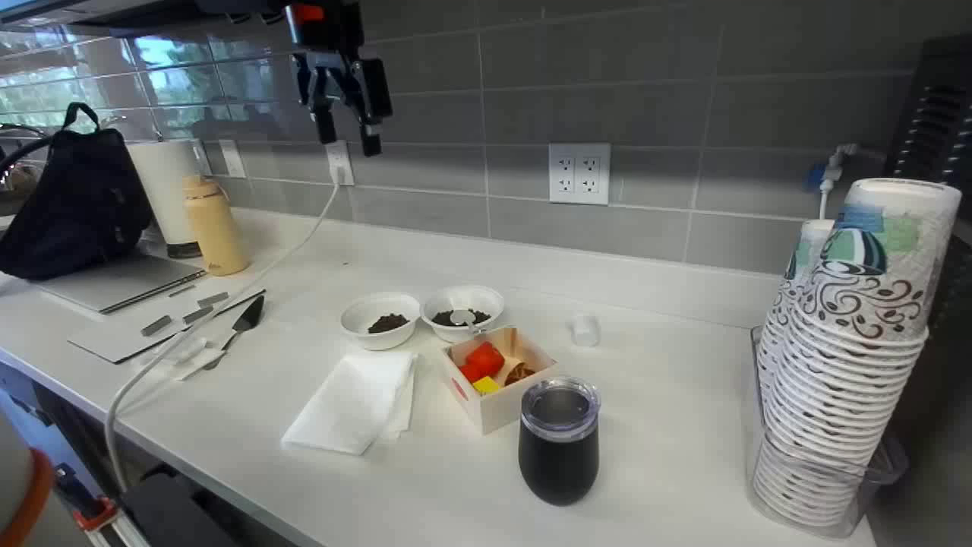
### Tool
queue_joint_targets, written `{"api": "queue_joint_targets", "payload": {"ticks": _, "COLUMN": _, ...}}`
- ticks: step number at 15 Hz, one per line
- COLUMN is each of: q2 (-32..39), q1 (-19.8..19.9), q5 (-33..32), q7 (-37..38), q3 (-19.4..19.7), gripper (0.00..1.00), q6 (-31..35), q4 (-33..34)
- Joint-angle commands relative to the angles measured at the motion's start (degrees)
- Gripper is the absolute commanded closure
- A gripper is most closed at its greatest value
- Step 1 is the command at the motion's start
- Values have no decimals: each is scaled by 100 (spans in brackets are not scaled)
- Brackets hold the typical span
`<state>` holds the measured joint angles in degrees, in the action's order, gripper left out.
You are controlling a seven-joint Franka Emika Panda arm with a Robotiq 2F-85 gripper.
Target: Use the silver spoon to stir the contents in the white bowl on the right.
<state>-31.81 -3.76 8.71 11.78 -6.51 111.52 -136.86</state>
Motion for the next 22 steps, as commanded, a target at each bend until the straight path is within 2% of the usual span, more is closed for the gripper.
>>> {"api": "queue_joint_targets", "payload": {"ticks": 1, "q2": 3, "q1": 5, "q5": -1, "q7": -1, "q3": -1, "gripper": 0, "q6": -19, "q4": 15}}
{"api": "queue_joint_targets", "payload": {"ticks": 18, "q2": 3, "q1": 5, "q5": -1, "q7": -1, "q3": -1, "gripper": 0, "q6": -19, "q4": 15}}
{"api": "queue_joint_targets", "payload": {"ticks": 22, "q2": -189, "q1": 26, "q5": -47, "q7": -94, "q3": 58, "gripper": 0, "q6": -18, "q4": -260}}
